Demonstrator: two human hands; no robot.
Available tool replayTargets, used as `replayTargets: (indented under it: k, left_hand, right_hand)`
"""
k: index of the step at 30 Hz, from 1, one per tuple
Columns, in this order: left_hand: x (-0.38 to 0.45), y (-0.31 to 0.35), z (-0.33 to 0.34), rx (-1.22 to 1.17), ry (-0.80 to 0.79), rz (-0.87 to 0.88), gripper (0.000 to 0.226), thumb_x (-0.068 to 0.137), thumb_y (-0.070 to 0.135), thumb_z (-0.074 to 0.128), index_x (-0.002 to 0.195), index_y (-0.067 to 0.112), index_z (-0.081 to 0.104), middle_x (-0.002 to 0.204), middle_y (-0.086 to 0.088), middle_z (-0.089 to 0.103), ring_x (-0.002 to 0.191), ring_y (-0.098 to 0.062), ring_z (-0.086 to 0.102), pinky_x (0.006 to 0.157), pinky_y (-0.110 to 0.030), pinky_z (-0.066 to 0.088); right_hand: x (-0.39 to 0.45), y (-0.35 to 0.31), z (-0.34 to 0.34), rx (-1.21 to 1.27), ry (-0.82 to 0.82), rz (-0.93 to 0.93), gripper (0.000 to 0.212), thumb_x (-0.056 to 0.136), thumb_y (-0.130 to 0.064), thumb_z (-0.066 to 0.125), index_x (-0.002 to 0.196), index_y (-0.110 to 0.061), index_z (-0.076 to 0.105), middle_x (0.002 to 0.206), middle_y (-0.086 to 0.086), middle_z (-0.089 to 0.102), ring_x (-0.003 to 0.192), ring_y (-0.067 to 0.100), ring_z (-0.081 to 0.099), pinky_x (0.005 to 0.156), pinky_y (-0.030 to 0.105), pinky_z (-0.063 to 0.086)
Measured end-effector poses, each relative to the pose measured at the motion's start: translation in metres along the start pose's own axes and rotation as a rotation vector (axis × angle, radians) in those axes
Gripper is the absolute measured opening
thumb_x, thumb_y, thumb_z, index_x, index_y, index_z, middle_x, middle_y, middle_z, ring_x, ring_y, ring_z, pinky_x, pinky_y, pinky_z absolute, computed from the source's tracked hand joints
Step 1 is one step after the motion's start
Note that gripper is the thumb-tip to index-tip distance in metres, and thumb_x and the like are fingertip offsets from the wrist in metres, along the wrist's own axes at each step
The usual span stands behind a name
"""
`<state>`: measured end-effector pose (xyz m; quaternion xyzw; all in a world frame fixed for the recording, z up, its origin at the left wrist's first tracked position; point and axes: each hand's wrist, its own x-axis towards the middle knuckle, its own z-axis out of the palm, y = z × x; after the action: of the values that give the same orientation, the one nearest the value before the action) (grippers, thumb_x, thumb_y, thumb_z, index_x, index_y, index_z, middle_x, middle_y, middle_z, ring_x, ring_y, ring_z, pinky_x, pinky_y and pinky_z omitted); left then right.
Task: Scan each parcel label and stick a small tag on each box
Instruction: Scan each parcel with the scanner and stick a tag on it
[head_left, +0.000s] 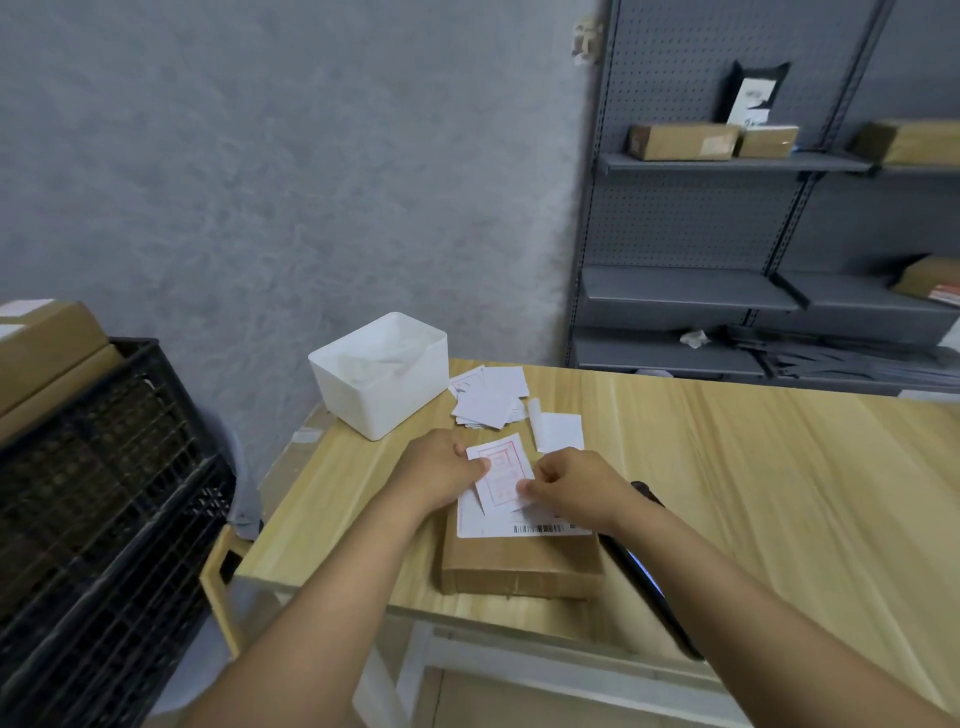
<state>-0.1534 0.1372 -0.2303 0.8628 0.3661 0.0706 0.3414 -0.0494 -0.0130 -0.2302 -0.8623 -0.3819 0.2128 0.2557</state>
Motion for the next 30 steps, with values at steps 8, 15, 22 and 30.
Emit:
replayTargets:
  k: [8, 15, 22, 30]
  left_hand:
    - [0.000, 0.008, -0.001, 0.131, -0.071, -0.022, 0.025, 0.082, 0.030, 0.063, 0.068, 0.022, 0.044, 0.071, 0.009, 0.053, 0.061, -0.005, 0.047, 0.046, -0.022, 0.029]
    - [0.002, 0.009, 0.001, 0.222, -0.110, -0.008, 0.026, 0.080, 0.035, 0.068, 0.089, 0.017, 0.052, 0.098, -0.002, 0.061, 0.083, -0.017, 0.054, 0.053, -0.024, 0.034]
    - [-0.008, 0.008, 0.010, 0.262, -0.106, 0.105, 0.062, 0.085, 0.030, 0.059, 0.141, 0.028, 0.033, 0.114, -0.007, 0.058, 0.104, -0.026, 0.057, 0.071, -0.027, 0.040]
    - [-0.020, 0.004, 0.013, 0.329, -0.161, 0.083, 0.057, 0.096, 0.031, 0.046, 0.149, 0.029, 0.025, 0.141, -0.015, 0.035, 0.125, -0.036, 0.042, 0.100, -0.036, 0.038]
  right_hand:
    - [0.005, -0.003, 0.002, -0.053, -0.060, 0.053, 0.040, 0.088, -0.033, 0.059, 0.055, -0.020, 0.041, 0.060, -0.005, 0.050, 0.054, 0.009, 0.045, 0.048, 0.021, 0.030]
    - [0.004, -0.008, 0.006, -0.158, -0.026, 0.008, 0.026, 0.081, -0.035, 0.065, 0.071, -0.022, 0.045, 0.074, -0.004, 0.052, 0.061, 0.007, 0.046, 0.050, 0.022, 0.032]
    - [0.002, -0.004, 0.012, -0.369, -0.025, -0.149, 0.058, 0.093, -0.035, 0.047, 0.147, -0.039, 0.026, 0.112, 0.009, 0.054, 0.105, 0.026, 0.051, 0.078, 0.031, 0.043]
    - [0.002, -0.003, 0.020, -0.508, 0.017, -0.195, 0.054, 0.099, -0.030, 0.037, 0.151, -0.033, 0.019, 0.116, 0.013, 0.052, 0.106, 0.030, 0.051, 0.083, 0.033, 0.044]
